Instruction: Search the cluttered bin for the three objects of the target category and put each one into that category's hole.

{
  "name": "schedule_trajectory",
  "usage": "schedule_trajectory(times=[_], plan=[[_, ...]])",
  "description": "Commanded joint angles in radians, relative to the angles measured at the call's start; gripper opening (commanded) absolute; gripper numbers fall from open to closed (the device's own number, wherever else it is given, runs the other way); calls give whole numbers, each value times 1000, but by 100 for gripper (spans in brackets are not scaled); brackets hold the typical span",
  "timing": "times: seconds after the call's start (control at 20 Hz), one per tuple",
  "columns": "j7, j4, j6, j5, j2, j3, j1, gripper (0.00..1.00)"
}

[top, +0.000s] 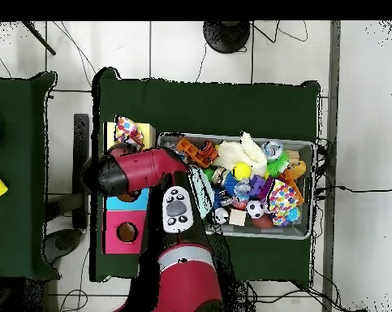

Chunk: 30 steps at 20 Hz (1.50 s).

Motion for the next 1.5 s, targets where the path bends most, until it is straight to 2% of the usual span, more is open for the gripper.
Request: schedule_trajectory(times=[0.05,0.3,0.65,0.8,1.05,1.25,1.35,1.5], plan=[[-20,-93,94,-108,295,56,12,0],[65,-162,76,-106,355,-16,60,0],[74,-185,60,-118,389,-44,79,0],[58,-166,71,-124,379,-37,70,0],[56,-67,27,-117,326,13,18,0],[97,-12,38,-74,293,36,-8,0],[127,-11,39,-60,290,29,-4,0],[113,-6,45,-61,288,50,-16,0]])
